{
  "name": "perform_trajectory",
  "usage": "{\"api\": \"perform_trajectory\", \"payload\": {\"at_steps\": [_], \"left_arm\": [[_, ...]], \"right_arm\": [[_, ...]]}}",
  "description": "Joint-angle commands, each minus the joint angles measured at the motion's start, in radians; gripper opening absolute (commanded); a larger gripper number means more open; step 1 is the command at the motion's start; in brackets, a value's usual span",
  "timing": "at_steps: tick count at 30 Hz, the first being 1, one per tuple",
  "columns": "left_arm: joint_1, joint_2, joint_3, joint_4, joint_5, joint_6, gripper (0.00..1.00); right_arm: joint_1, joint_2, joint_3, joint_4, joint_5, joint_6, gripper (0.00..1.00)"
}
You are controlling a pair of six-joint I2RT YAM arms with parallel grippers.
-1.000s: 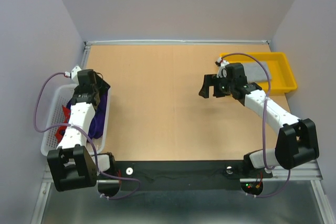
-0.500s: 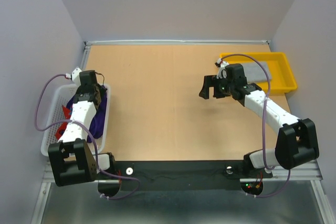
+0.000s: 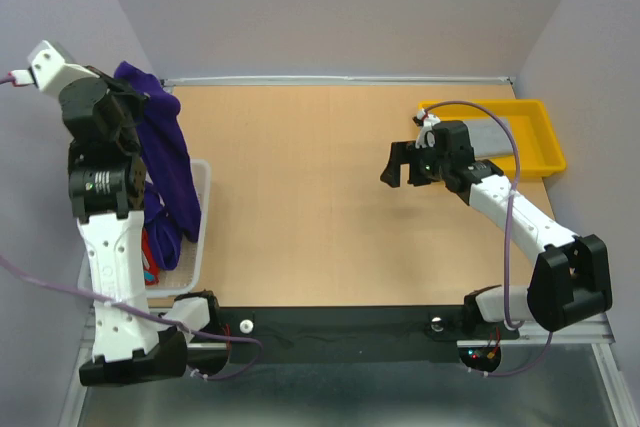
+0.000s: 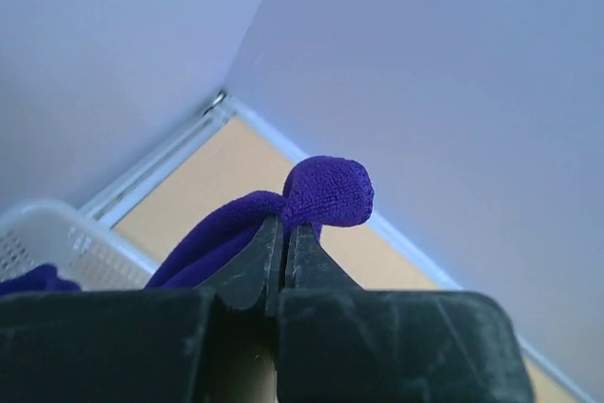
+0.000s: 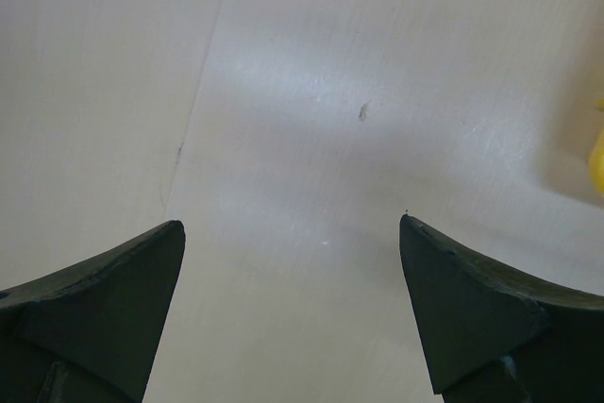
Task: Fold and stack the towels
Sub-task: Grab crumpled towel, then move the towel to the center of the board
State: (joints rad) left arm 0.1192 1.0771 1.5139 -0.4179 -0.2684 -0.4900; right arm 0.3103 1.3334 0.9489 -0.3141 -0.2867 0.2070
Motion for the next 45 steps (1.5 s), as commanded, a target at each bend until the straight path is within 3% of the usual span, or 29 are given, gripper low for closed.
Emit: {"api": "perform_trajectory", "payload": {"at_steps": [1, 5, 8, 12, 18, 22, 25, 32, 35, 36, 38, 42, 43, 45], "left_arm": [[-0.003, -0.037, 0.124, -0.035, 0.035, 0.021, 0.00], [-0.003, -0.006, 0.257, 0.005, 0.240, 0.007, 0.00], [-0.003, 0.033, 0.348, 0.062, 0.471, -0.008, 0.00], [-0.038, 0.105, 0.394, 0.313, 0.742, -0.071, 0.00], [-0.304, 0.354, 0.641, 0.402, 0.719, -0.047, 0.00], [-0.400, 0.549, 0.880, 0.413, 0.732, -0.085, 0.00], [-0.464, 0.557, 0.861, 0.478, 0.701, -0.088, 0.00], [-0.562, 0.302, 0.343, 0.648, 0.588, -0.044, 0.00], [-0.590, 0.117, -0.154, 0.752, 0.425, -0.064, 0.06], [-0.595, 0.033, -0.253, 0.758, 0.401, -0.079, 0.06], [-0.616, -0.050, -0.524, 0.749, 0.321, -0.125, 0.15], [-0.642, -0.292, -0.909, 0.717, 0.249, -0.289, 0.19], [-0.650, -0.333, -0.960, 0.703, 0.248, -0.320, 0.30], [-0.670, -0.408, -1.061, 0.618, 0.230, -0.378, 0.41]], "right_arm": [[0.010, -0.046, -0.019, 0.013, 0.021, 0.006, 1.00], [0.009, -0.063, -0.013, 0.013, 0.046, 0.018, 1.00], [0.009, -0.077, -0.003, 0.013, 0.052, 0.028, 1.00], [0.009, -0.082, 0.013, 0.014, 0.073, 0.034, 1.00], [0.009, -0.077, 0.054, 0.015, 0.144, 0.035, 1.00], [0.009, -0.082, 0.094, 0.014, 0.192, 0.026, 1.00], [0.009, -0.099, 0.106, 0.015, 0.218, 0.017, 1.00], [0.009, -0.151, 0.083, 0.015, 0.230, 0.000, 1.00], [0.009, -0.175, 0.057, 0.015, 0.202, 0.011, 1.00], [0.009, -0.180, 0.044, 0.014, 0.190, 0.017, 1.00], [0.009, -0.192, 0.028, 0.013, 0.172, 0.019, 1.00], [0.010, -0.209, -0.015, 0.012, 0.115, 0.029, 1.00], [0.010, -0.208, -0.021, 0.012, 0.098, 0.034, 1.00], [0.009, -0.204, -0.035, 0.013, 0.049, 0.042, 1.00]]}}
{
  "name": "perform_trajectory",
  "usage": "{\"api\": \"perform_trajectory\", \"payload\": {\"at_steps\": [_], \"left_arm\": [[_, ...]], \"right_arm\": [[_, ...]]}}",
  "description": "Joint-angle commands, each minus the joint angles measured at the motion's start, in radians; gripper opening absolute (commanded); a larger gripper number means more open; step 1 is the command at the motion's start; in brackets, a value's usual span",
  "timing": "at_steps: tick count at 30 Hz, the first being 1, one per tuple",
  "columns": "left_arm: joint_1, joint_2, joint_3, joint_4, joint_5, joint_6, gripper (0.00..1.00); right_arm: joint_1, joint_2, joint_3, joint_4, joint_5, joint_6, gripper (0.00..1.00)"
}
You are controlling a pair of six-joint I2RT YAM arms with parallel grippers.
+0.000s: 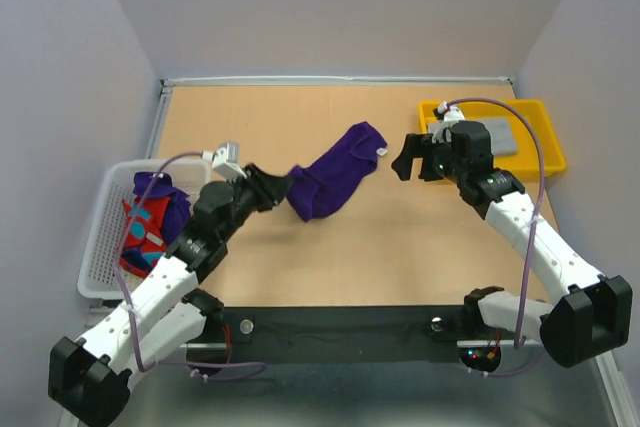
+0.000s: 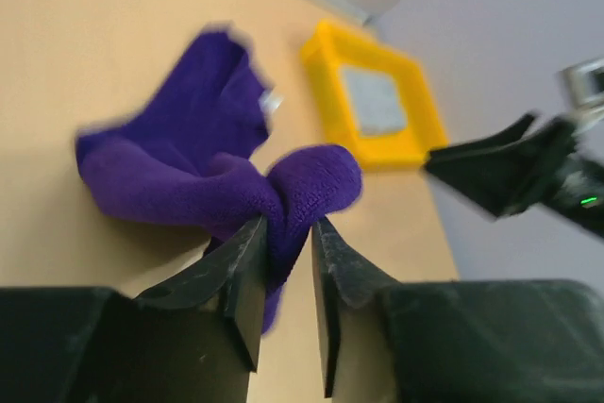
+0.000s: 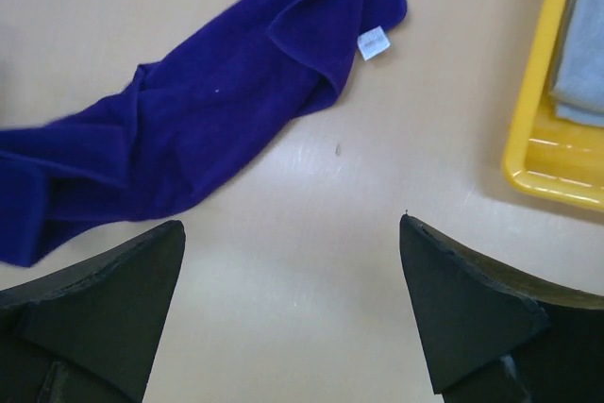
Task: Fold and stack the towels
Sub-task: Move the towel to the center of the board
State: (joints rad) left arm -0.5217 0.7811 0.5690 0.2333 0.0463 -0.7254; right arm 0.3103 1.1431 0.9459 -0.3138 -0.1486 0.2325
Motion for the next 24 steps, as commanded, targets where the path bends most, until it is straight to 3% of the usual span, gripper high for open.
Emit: {"api": "perform_trajectory", "payload": {"at_steps": [1, 4, 5, 9, 15, 19, 24], "left_arm": [[-0.046, -0.178, -0.135, -0.075, -0.097, -0.166, 0.51], [-0.054, -0.267, -0.172, -0.231, -0.125, -0.218, 0.78], [-0.054, -0.276, -0.163, -0.303, -0.137, -0.223, 0.79], [-0.054, -0.197, -0.104, -0.373, -0.160, -0.178, 0.80], [-0.102, 0.202, 0.095, -0.405, -0.190, 0.026, 0.79], [-0.228, 0.432, 0.258, -0.446, -0.337, 0.098, 0.75], [-0.282, 0.573, 0.354, -0.473, -0.474, 0.121, 0.69]], "right_arm": [[0.009, -0.003, -0.038, 0.012, -0.103, 0.021, 1.00], [0.012, 0.033, -0.061, 0.007, -0.164, 0.025, 1.00], [0.018, 0.047, -0.068, 0.007, -0.163, 0.025, 1.00], [0.052, 0.150, -0.053, 0.007, -0.112, 0.007, 0.95], [0.101, 0.398, 0.068, 0.038, 0.050, 0.013, 0.81], [0.127, 0.530, 0.186, 0.079, 0.119, -0.002, 0.75], [0.154, 0.681, 0.359, 0.099, 0.205, -0.031, 0.73]]}}
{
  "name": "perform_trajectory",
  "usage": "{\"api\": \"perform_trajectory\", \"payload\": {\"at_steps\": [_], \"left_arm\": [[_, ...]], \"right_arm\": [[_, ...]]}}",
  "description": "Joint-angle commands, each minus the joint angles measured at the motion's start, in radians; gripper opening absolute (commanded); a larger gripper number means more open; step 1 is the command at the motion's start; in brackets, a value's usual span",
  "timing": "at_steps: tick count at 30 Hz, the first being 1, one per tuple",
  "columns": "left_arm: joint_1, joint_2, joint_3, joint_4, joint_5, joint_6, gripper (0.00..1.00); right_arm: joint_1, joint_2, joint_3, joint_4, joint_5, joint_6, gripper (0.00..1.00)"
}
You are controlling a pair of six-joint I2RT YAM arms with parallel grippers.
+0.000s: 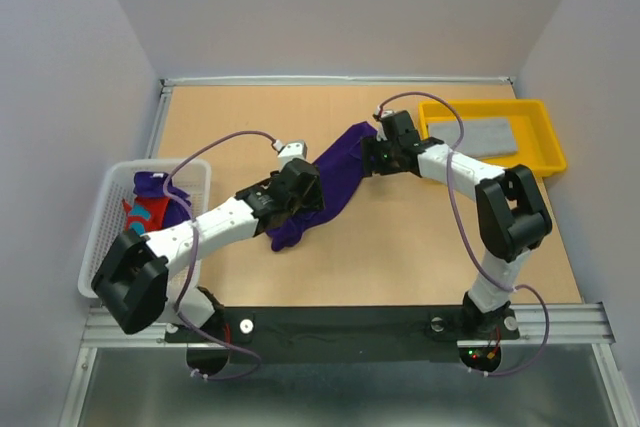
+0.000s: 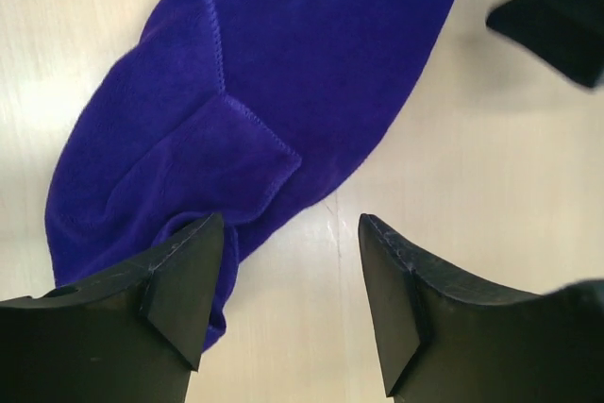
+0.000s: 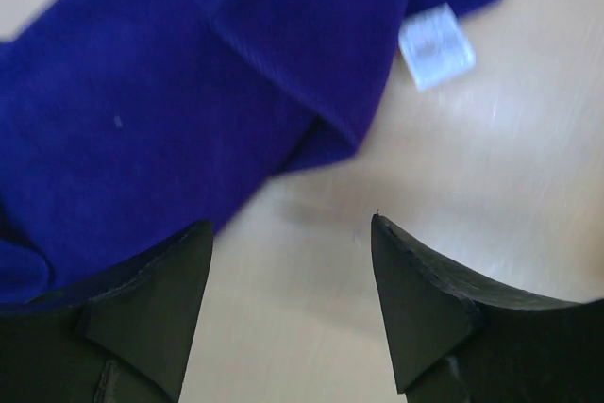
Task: Fold and stack the towels
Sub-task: Move the towel to the center of the board
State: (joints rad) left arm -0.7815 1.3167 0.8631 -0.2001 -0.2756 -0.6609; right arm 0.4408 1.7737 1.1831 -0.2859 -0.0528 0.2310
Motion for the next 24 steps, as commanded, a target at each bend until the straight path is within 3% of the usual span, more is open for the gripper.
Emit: {"api": "perform_trajectory", "payload": {"at_steps": [1, 9, 13, 14, 16, 17, 18, 20, 24], "left_arm": [[-0.028, 0.071, 0.060, -0.032, -0.158, 0.060, 0.68], [-0.117, 0.294, 0.085, -0.013, -0.238, 0.060, 0.64], [-0.121, 0.332, 0.088, -0.033, -0.304, 0.043, 0.52], [-0.121, 0.331, 0.088, -0.038, -0.316, 0.035, 0.42], [-0.117, 0.316, 0.071, -0.045, -0.347, 0.008, 0.33], [-0.113, 0.308, 0.064, -0.044, -0.347, -0.003, 0.22], [-0.104, 0.299, 0.053, -0.041, -0.347, -0.011, 0.19], [-0.073, 0.268, 0.013, -0.024, -0.317, -0.035, 0.09], [0.019, 0.178, -0.087, 0.033, -0.144, -0.057, 0.01]], "right_arm": [[0.026, 0.085, 0.145, 0.073, 0.119, -0.038, 0.73], [0.045, 0.273, 0.306, 0.091, 0.146, -0.053, 0.68], [0.049, 0.334, 0.317, 0.100, 0.194, -0.055, 0.61], [0.047, 0.339, 0.311, 0.103, 0.209, -0.053, 0.54], [0.045, 0.348, 0.302, 0.106, 0.260, -0.068, 0.43], [0.044, 0.351, 0.294, 0.108, 0.280, -0.074, 0.37], [0.042, 0.352, 0.293, 0.108, 0.295, -0.081, 0.30], [0.027, 0.355, 0.293, 0.111, 0.320, -0.099, 0.09], [-0.020, 0.366, 0.323, 0.110, 0.306, -0.128, 0.02]]}}
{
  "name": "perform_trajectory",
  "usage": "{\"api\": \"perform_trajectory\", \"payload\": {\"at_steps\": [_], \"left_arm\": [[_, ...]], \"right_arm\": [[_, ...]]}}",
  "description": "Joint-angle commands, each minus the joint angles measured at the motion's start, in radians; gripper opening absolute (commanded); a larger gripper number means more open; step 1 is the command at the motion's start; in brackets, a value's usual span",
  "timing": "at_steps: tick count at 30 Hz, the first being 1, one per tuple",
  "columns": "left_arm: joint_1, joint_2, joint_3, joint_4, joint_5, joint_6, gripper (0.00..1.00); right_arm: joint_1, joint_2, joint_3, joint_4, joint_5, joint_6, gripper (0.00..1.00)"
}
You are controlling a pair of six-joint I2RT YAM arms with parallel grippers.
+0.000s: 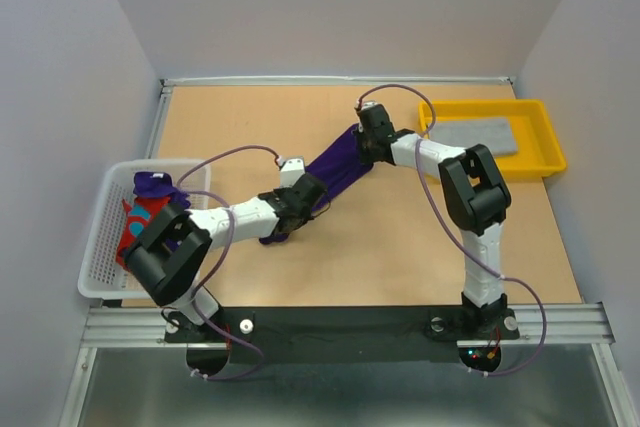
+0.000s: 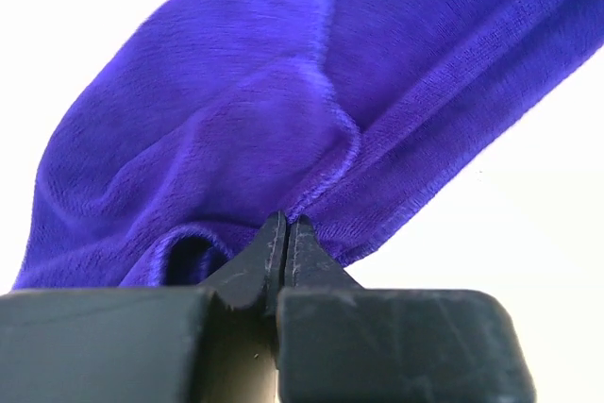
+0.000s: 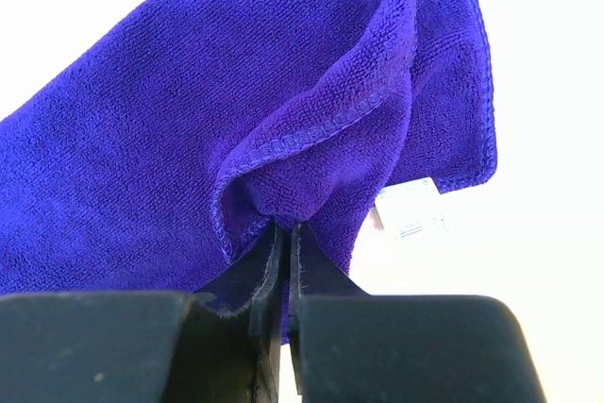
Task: Fold and stack the towels
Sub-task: Move the towel to the center of the board, then flatten out the crumpled towel
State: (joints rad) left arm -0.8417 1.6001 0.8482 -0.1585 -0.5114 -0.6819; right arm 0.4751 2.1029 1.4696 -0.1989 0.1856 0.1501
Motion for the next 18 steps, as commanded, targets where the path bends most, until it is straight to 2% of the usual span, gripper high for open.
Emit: {"api": "perform_trajectory", "payload": {"at_steps": [1, 5, 6, 7, 9, 13, 14, 15, 17, 18], "left_arm": [[0.096, -0.130, -0.116, 0.029, 0.141, -0.036, 0.01], [0.127, -0.244, -0.172, 0.129, 0.407, -0.071, 0.01], [0.127, -0.249, -0.170, 0.152, 0.468, -0.085, 0.01], [0.116, -0.247, -0.170, 0.228, 0.594, -0.105, 0.01], [0.101, -0.226, -0.160, 0.290, 0.690, -0.164, 0.01], [0.041, -0.138, -0.068, 0.402, 0.720, -0.250, 0.02], [0.029, -0.112, -0.061, 0.436, 0.732, -0.275, 0.04], [0.027, -0.106, -0.055, 0.463, 0.740, -0.295, 0.14], [0.021, -0.117, -0.046, 0.464, 0.705, -0.318, 0.20], [0.016, -0.132, -0.047, 0.452, 0.651, -0.321, 0.28]], "right_arm": [[-0.072, 0.043, 0.066, 0.023, 0.061, -0.050, 0.02], [-0.110, 0.092, 0.182, 0.023, 0.029, -0.055, 0.03], [-0.115, 0.104, 0.214, 0.021, 0.022, -0.053, 0.02], [-0.115, 0.121, 0.239, 0.023, 0.012, -0.053, 0.03], [-0.116, 0.132, 0.305, 0.023, -0.018, -0.046, 0.05], [-0.116, 0.099, 0.339, 0.021, -0.118, -0.035, 0.37], [-0.116, 0.082, 0.328, 0.023, -0.115, -0.037, 0.53], [-0.116, 0.056, 0.292, 0.023, -0.112, -0.037, 0.61], [-0.116, 0.005, 0.243, 0.021, -0.104, -0.037, 0.73], [-0.116, -0.062, 0.209, 0.021, -0.103, -0.034, 0.73]]}}
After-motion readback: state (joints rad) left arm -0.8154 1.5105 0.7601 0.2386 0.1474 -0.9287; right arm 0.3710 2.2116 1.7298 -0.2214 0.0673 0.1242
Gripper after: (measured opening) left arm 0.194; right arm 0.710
